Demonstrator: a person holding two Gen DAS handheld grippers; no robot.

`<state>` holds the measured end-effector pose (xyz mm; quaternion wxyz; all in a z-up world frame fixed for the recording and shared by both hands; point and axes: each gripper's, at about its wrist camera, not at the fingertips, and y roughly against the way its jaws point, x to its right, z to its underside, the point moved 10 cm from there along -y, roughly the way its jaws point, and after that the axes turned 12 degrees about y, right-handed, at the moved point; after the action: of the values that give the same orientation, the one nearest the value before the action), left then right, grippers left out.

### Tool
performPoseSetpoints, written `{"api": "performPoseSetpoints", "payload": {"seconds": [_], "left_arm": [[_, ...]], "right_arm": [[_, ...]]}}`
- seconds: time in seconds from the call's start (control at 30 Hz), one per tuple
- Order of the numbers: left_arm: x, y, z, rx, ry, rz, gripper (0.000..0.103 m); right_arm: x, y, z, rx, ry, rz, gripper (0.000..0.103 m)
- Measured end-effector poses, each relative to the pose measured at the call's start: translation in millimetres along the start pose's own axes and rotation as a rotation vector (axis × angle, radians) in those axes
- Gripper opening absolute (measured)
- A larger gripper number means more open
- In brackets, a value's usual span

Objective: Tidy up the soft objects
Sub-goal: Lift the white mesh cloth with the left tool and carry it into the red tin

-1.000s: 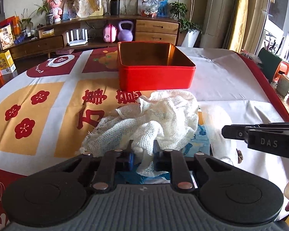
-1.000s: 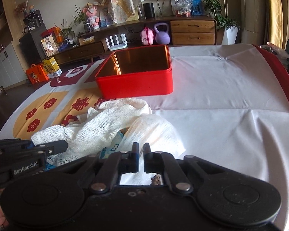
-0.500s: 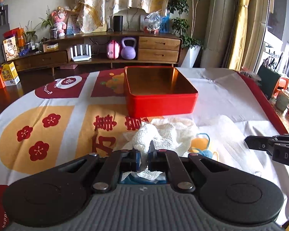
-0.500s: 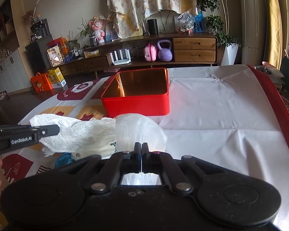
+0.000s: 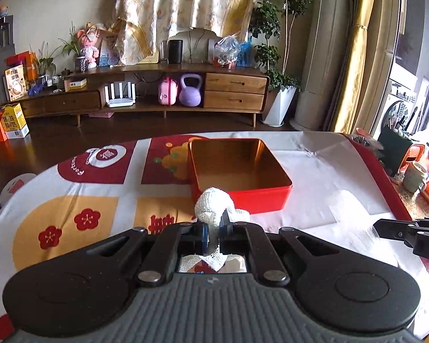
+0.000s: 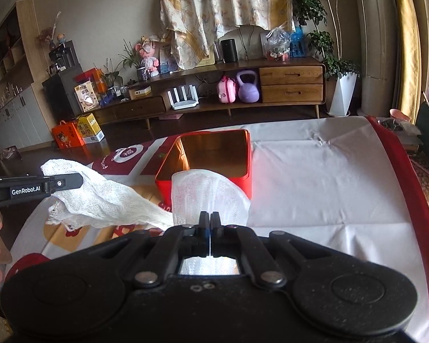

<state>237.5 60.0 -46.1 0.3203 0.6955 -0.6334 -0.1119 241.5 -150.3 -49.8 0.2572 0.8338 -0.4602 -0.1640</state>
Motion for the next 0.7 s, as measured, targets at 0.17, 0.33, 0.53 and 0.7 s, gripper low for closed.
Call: {"api": "performPoseSetpoints", "payload": {"seconds": [0.17, 0.33, 0.53, 0.7], "left_arm": [[12, -5, -26, 0.000, -0.034, 0.013, 0.007], [23, -15, -55, 0.012, -0.053, 0.036, 0.007], [40, -24, -93, 0.057, -0.085, 0.057, 0.007], [57, -40, -113, 0.094, -0.130, 0.059, 0.007]], "right_arm": [[4, -10, -17, 0.001, -0.007, -0.003, 0.000], [5, -20, -37, 0.013, 0.020, 0.007, 0.000], [10, -37, -65, 0.025, 0.043, 0.021, 0.000], [15, -54, -83, 0.028, 0.046, 0.026, 0.000]]}}
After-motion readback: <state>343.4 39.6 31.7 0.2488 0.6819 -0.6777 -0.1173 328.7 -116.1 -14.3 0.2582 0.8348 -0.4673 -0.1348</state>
